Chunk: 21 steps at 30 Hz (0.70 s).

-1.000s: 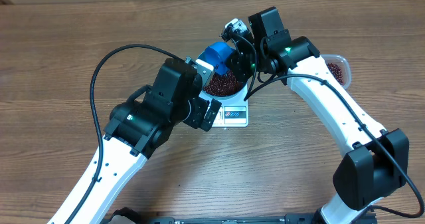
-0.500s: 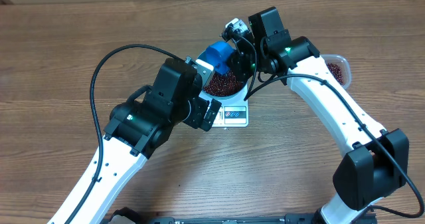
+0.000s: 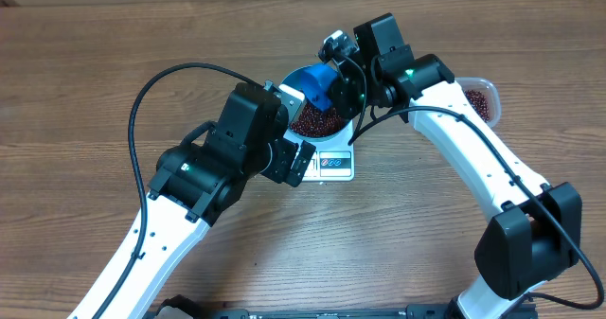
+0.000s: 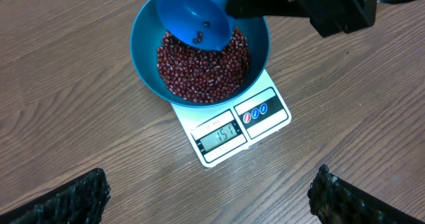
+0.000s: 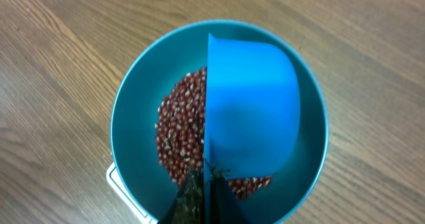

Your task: Scoop item into bowl and weigh 150g on scale

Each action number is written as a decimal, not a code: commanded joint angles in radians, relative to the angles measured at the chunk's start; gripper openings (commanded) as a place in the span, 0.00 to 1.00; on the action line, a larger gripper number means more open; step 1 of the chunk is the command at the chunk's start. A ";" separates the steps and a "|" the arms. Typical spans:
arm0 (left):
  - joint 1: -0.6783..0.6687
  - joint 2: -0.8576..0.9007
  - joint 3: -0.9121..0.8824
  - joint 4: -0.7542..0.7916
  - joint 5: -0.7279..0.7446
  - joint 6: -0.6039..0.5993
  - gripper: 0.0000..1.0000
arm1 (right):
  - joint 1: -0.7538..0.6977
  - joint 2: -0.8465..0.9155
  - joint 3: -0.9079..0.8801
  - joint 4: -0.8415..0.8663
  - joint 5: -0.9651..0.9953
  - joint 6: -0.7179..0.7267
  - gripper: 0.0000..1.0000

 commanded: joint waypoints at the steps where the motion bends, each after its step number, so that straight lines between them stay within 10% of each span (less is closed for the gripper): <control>1: 0.005 -0.010 0.016 0.002 0.008 0.012 0.99 | 0.001 -0.027 -0.006 0.006 -0.008 0.001 0.04; 21: 0.005 -0.010 0.016 0.002 0.008 0.012 1.00 | 0.001 0.080 -0.006 -0.006 -0.026 0.001 0.04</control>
